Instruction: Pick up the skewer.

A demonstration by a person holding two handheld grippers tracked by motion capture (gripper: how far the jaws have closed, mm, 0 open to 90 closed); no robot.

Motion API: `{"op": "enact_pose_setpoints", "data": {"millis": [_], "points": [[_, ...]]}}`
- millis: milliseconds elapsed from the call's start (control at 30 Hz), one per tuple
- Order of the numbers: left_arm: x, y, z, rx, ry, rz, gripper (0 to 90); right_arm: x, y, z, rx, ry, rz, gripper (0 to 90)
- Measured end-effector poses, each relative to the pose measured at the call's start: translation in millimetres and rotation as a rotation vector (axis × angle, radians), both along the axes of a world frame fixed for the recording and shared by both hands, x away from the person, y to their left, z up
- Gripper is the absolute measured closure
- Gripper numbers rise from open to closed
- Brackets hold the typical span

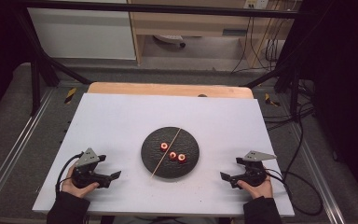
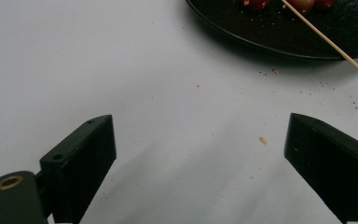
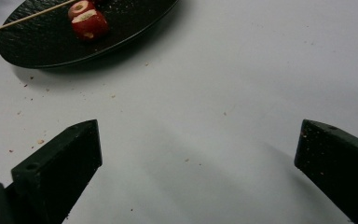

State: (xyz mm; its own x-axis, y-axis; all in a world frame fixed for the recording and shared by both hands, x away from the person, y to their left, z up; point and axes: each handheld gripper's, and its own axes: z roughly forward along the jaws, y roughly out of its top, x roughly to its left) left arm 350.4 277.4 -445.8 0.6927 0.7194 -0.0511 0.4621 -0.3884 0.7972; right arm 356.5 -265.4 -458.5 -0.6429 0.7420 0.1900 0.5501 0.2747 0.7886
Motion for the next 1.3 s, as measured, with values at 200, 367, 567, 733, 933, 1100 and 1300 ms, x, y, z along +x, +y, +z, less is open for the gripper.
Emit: {"op": "enact_pose_setpoints", "data": {"millis": [200,367,567,733,933,1100,1300], "points": [[-0.3,-2.1,1.0,0.000,0.001,0.001,8.9,0.0,-0.2,0.6,-0.002,-0.001,0.001,1.2],[1.0,-4.4,1.3,0.002,-0.001,-0.002,8.8,0.0,0.4,0.3,-0.004,0.003,0.003,1.1],[0.8,-9.5,2.8,0.007,-0.002,-0.004,8.4,0.2,0.5,0.5,0.003,0.000,0.005,0.9],[0.7,-14.1,3.9,0.012,0.001,-0.009,8.3,0.1,0.3,0.8,0.001,0.000,0.004,0.5],[1.1,-20.6,5.6,0.016,0.004,-0.012,8.1,-0.3,0.2,1.1,0.001,0.000,0.004,0.4],[1.2,-28.5,10.2,0.016,0.004,-0.010,8.1,-0.3,0.3,0.9,-0.001,0.001,0.007,0.4],[2.2,-41.6,17.7,0.022,0.009,-0.009,8.6,-0.2,0.2,0.9,-0.004,0.002,0.006,0.4]]}}
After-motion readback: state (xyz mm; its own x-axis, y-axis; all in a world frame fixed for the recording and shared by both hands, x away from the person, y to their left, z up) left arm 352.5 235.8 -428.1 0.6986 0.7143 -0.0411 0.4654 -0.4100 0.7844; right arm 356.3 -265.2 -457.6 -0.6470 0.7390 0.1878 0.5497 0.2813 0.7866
